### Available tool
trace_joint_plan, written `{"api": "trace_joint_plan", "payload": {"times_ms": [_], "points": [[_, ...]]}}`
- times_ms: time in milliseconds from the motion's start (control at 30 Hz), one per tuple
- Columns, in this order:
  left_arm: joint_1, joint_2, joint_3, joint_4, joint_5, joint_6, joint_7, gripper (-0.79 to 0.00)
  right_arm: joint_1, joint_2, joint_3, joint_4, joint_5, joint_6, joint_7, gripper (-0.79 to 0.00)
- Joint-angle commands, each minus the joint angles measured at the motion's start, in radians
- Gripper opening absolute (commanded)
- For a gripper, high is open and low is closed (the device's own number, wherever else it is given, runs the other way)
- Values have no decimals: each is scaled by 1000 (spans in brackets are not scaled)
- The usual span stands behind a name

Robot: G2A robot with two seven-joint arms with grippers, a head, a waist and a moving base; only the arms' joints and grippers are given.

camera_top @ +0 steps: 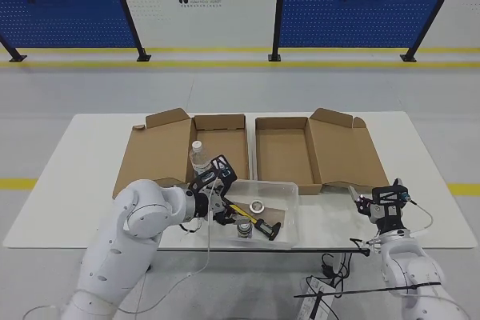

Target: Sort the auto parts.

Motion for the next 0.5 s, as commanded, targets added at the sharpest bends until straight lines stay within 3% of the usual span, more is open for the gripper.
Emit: {"api": "trace_joint_plan", "payload": {"times_ms": [0,333,467], "points": [[0,0,0,0,0,0,0,0,0,0,0,0,0,0,0,0],[2,0,1,0,1,2,5,0,0,0,0,0,0,0,0,0],[12,0,39,-10,17,9,54,0,0,0,0,0,0,0,0,0]]}}
